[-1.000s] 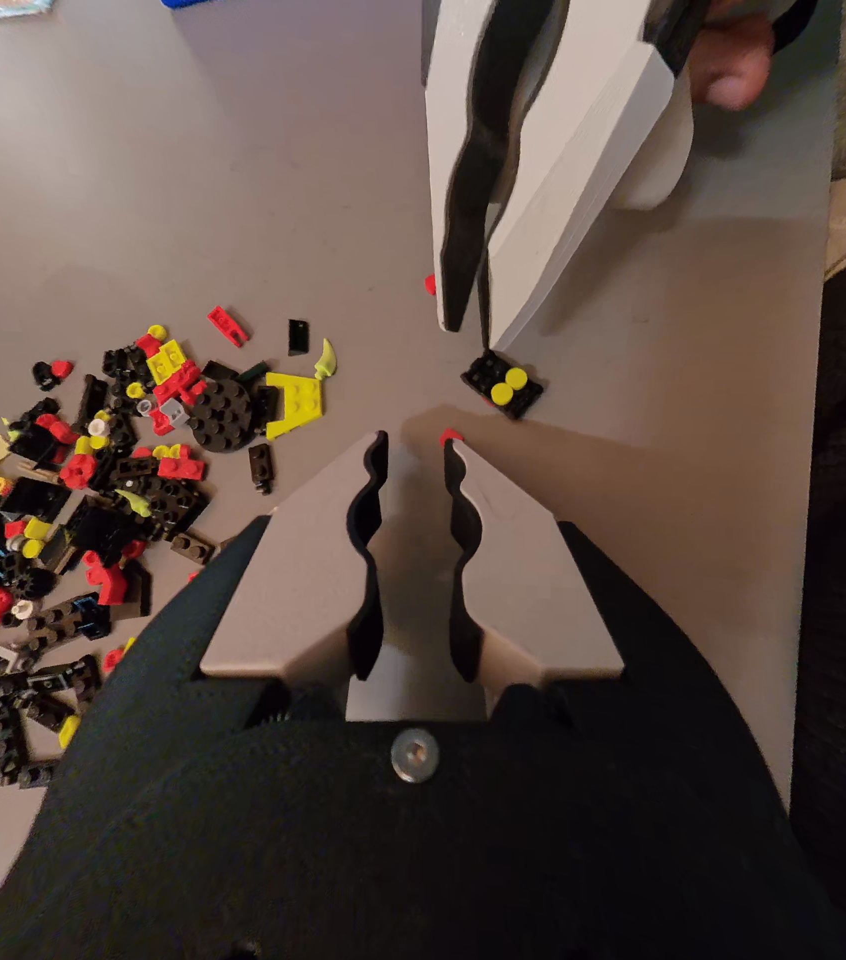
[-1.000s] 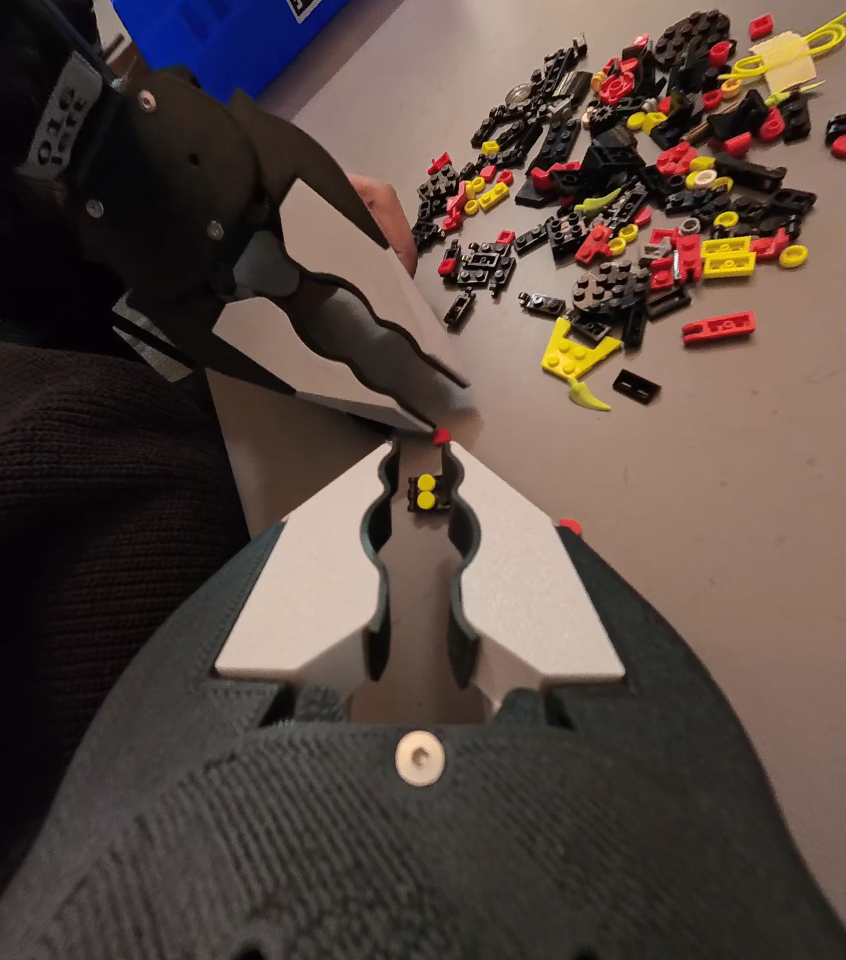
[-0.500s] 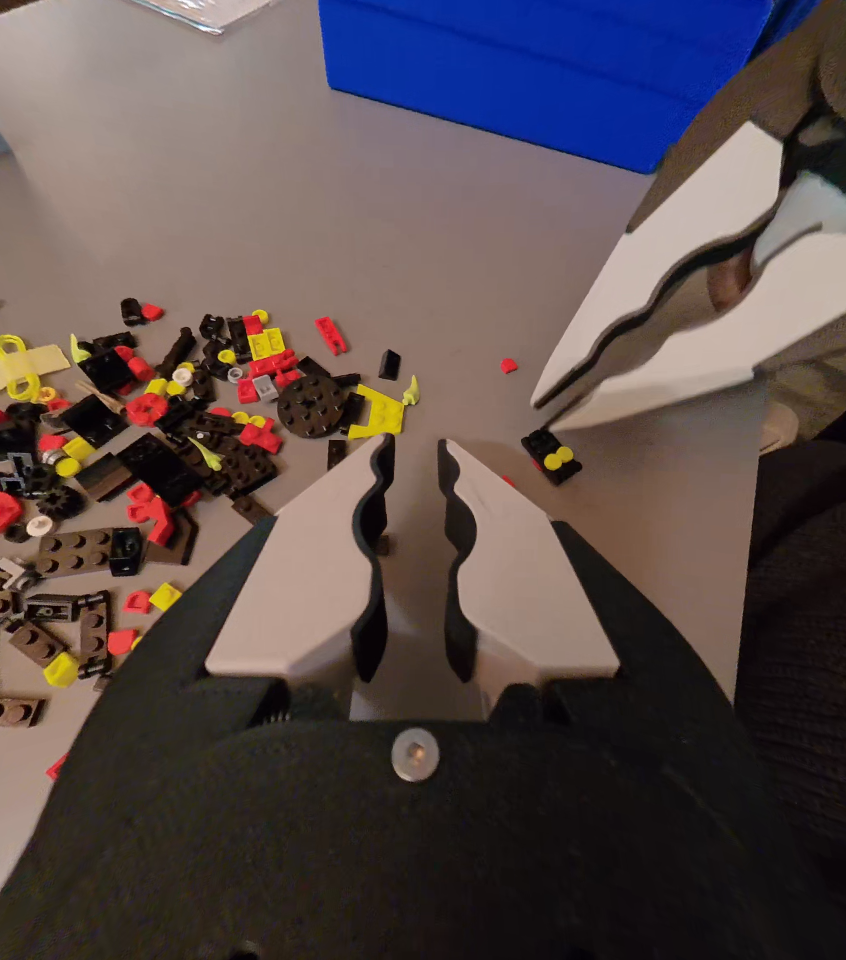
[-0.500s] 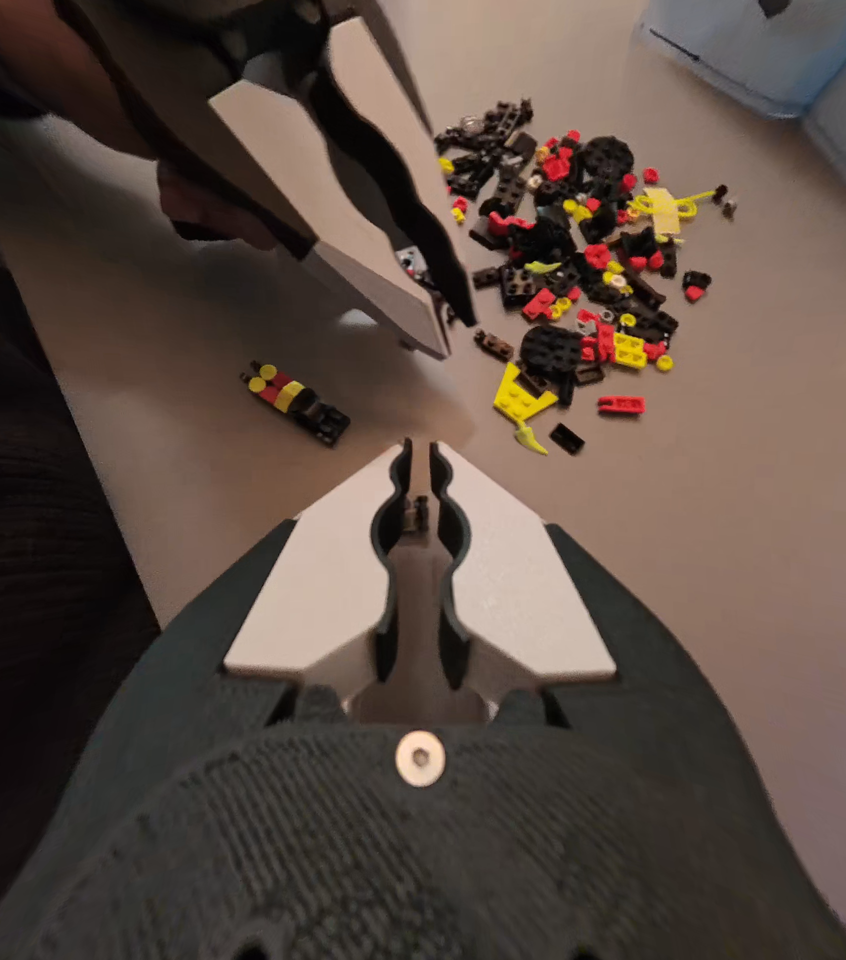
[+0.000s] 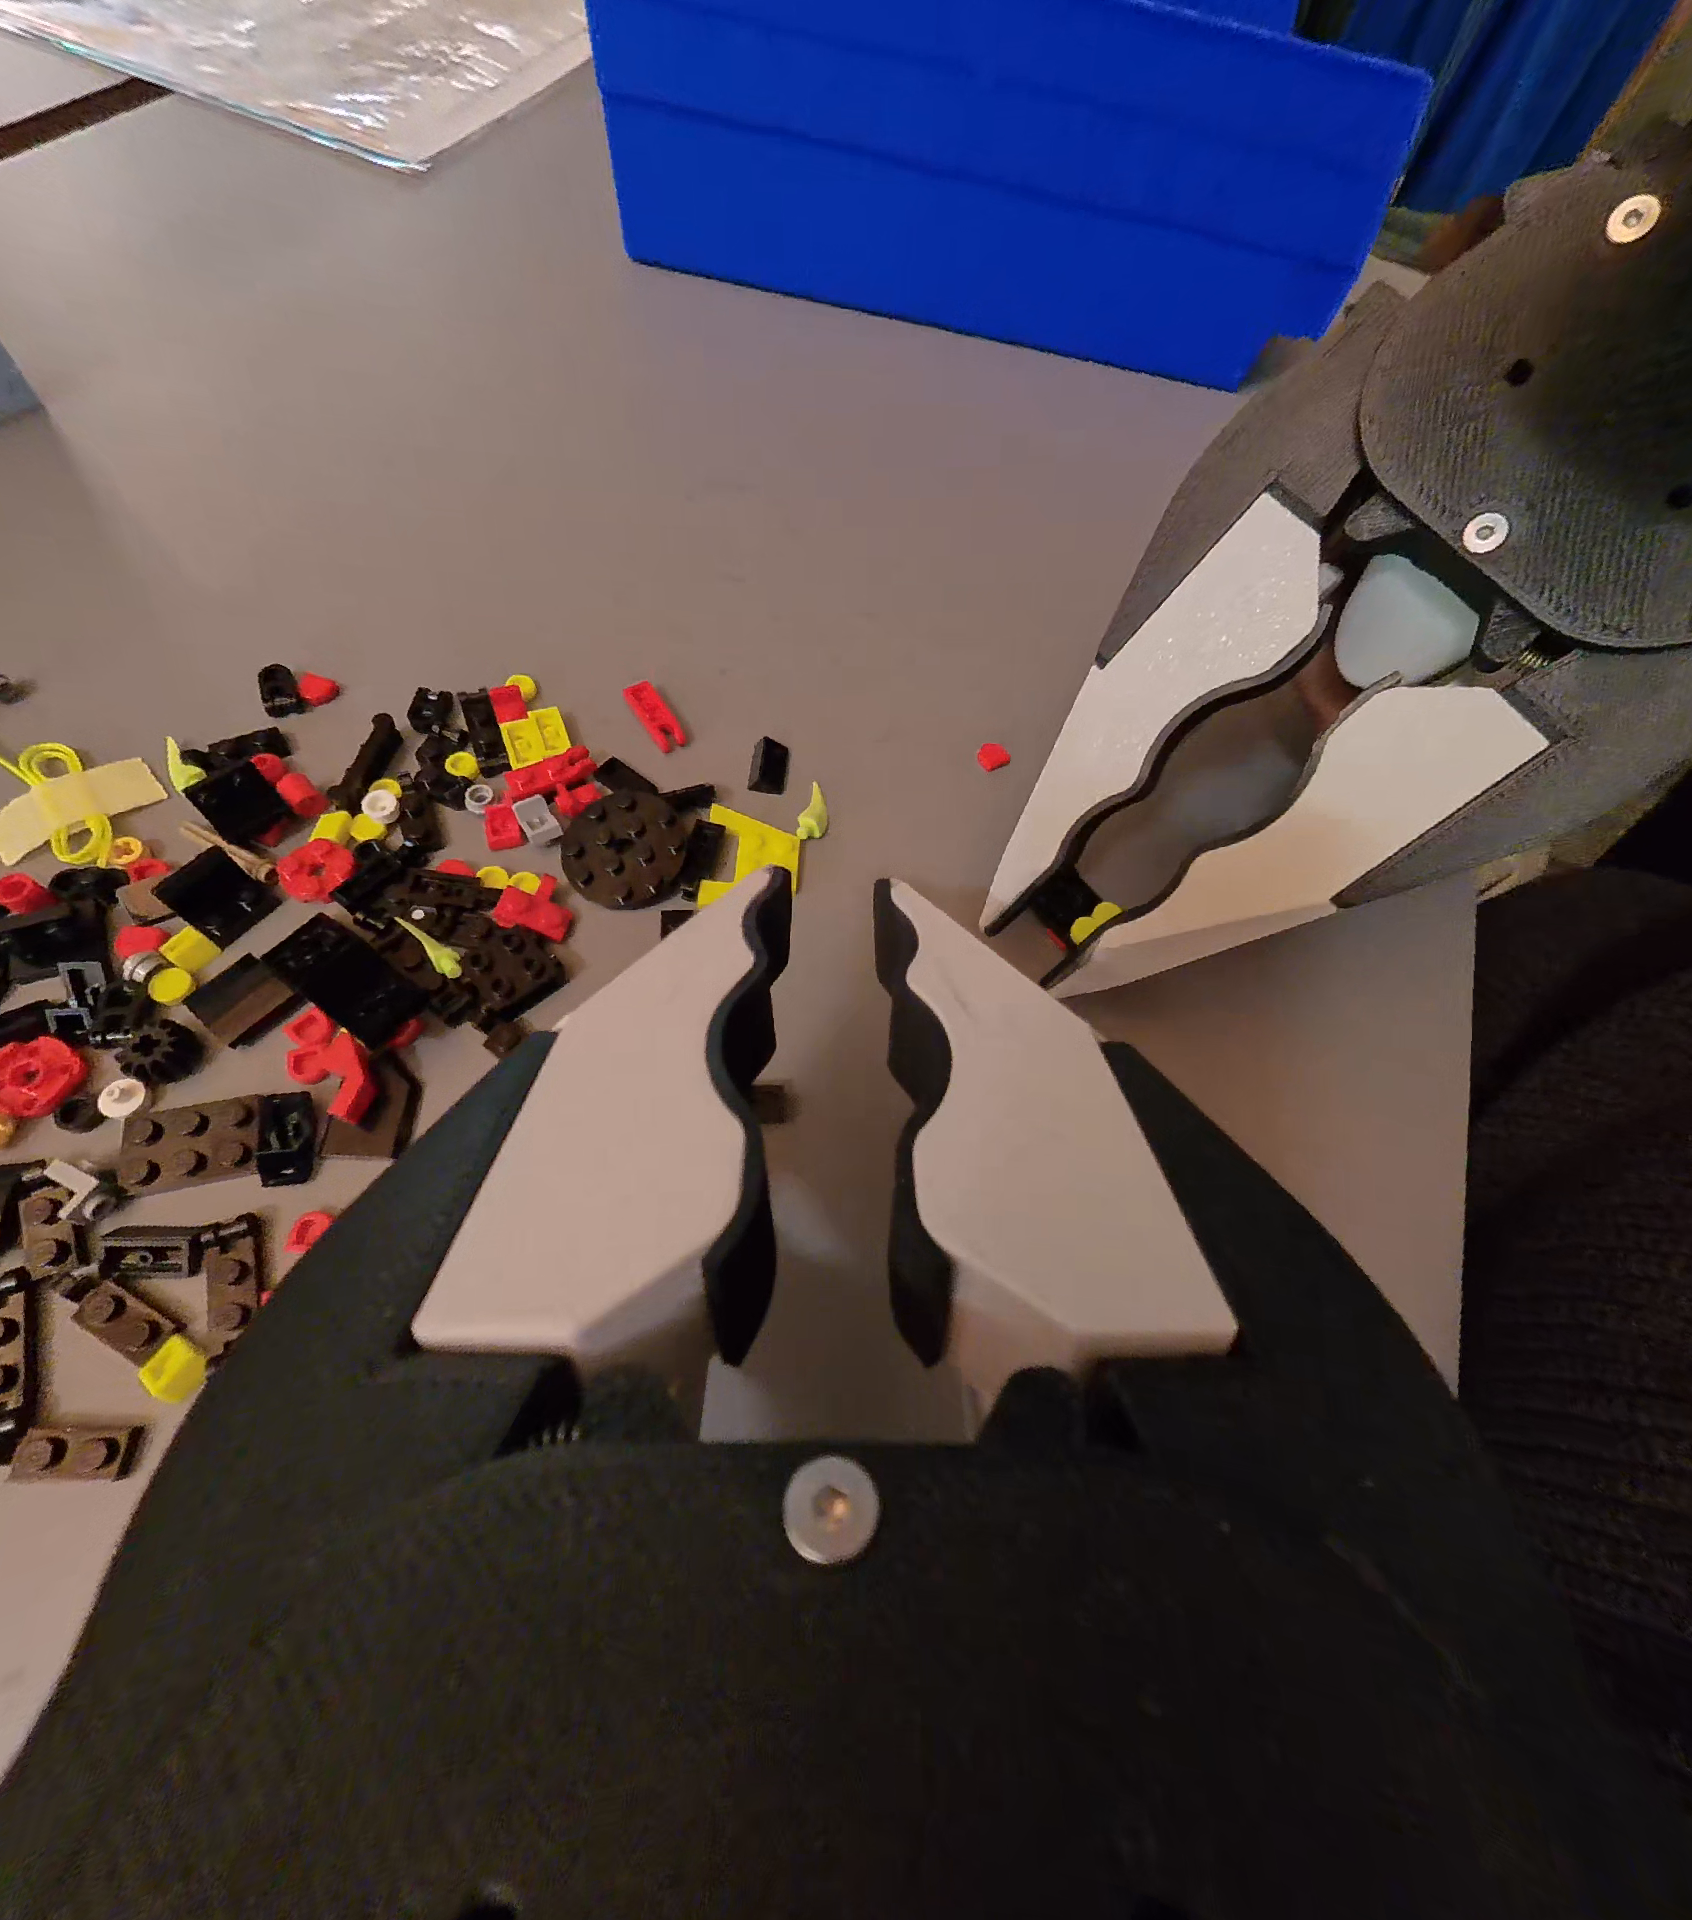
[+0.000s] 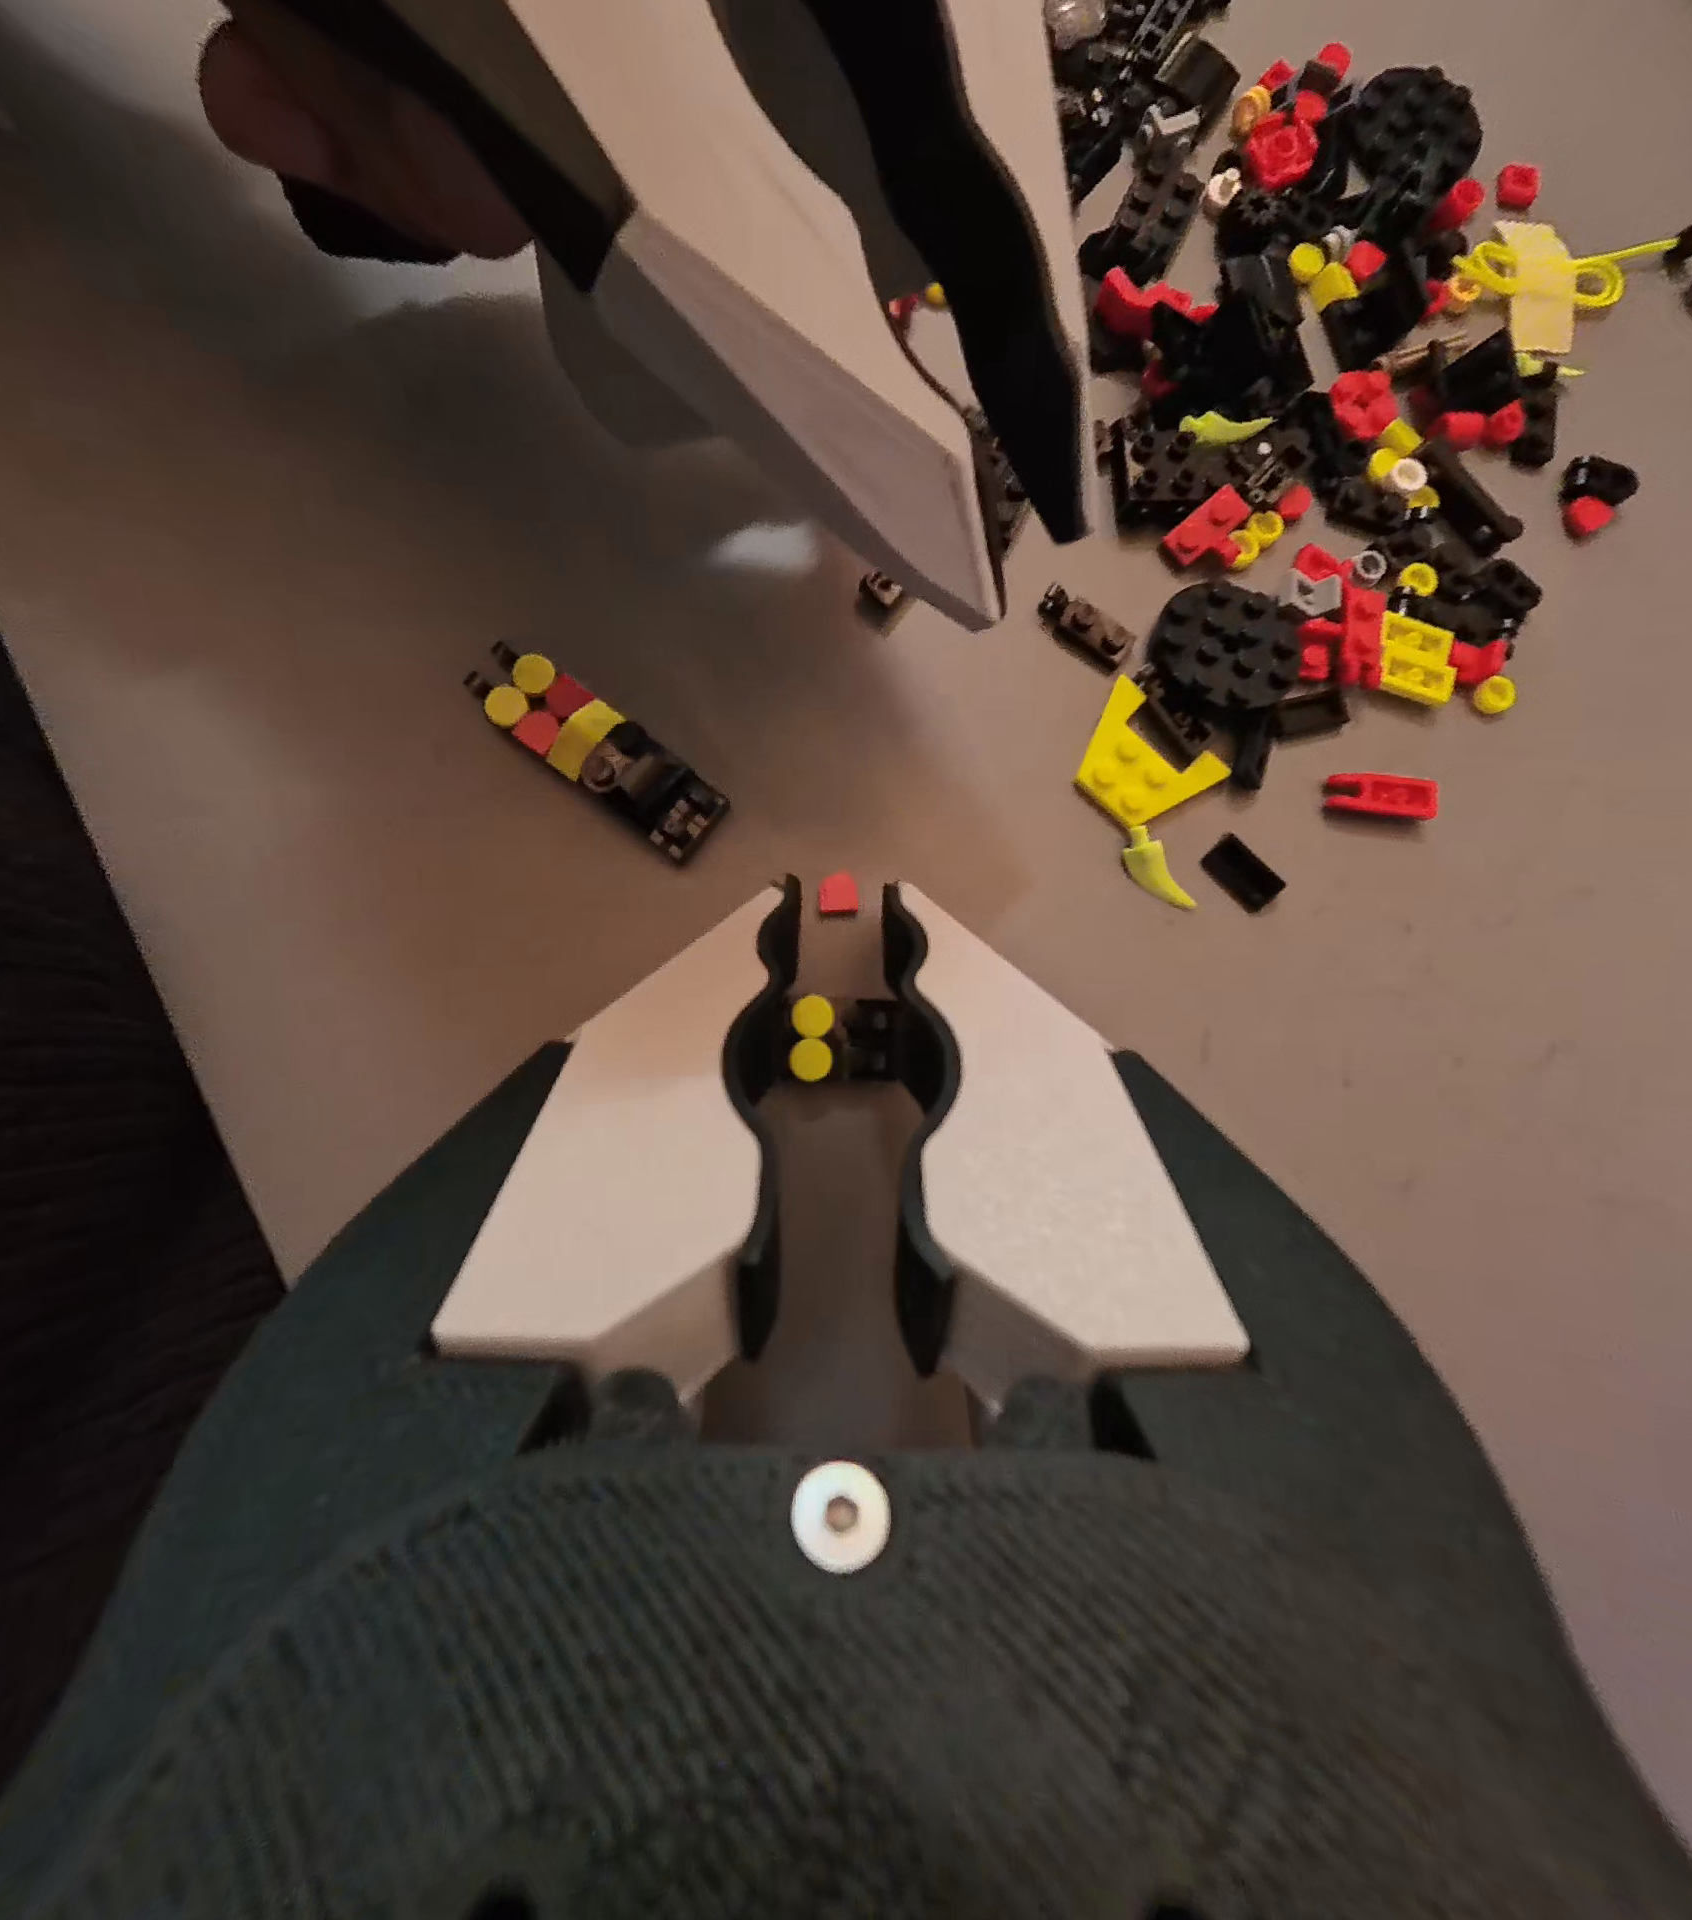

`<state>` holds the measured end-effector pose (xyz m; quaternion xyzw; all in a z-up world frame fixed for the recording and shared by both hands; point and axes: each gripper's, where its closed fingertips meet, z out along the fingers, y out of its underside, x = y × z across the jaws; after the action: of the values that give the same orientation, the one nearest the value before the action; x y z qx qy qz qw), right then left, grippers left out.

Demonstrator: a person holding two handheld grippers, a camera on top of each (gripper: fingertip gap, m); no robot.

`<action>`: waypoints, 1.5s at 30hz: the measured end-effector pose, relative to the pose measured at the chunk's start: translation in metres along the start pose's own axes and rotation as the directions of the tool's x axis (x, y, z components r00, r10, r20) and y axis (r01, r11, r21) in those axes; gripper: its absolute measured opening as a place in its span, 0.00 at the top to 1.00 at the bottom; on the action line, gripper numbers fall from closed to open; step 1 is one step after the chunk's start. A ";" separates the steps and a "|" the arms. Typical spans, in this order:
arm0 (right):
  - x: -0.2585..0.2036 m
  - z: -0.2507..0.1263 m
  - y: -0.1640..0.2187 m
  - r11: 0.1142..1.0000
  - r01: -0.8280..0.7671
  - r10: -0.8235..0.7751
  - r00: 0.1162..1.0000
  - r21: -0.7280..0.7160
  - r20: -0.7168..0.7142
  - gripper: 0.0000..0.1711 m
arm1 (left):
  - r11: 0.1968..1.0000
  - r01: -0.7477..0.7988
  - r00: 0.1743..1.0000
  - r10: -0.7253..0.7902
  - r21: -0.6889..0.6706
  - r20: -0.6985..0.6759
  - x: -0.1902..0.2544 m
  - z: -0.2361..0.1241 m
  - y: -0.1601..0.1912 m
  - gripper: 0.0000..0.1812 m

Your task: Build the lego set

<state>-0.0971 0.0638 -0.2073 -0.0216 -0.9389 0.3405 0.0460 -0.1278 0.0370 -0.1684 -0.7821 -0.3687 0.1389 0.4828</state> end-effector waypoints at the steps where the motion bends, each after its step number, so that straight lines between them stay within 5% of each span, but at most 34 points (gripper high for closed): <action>1: 0.002 0.001 0.000 1.000 0.004 -0.004 1.000 -0.001 -0.011 0.92 | 1.000 0.004 1.000 -0.004 0.001 -0.002 -0.001 0.000 0.000 0.93; 34: -0.001 0.007 0.002 0.999 -0.039 0.039 0.999 -0.017 0.020 0.96 | 1.000 0.007 0.999 -0.008 -0.026 -0.031 0.004 0.005 0.007 0.93; 45: 0.025 -0.032 0.020 0.984 -0.176 0.177 0.984 0.038 -0.020 0.96 | 0.995 -0.051 0.996 0.045 -0.082 -0.071 0.019 0.010 0.019 0.93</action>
<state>-0.1181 0.1015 -0.1937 -0.1079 -0.9264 0.3597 0.0267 -0.1120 0.0524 -0.1873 -0.8147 -0.3382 0.1077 0.4586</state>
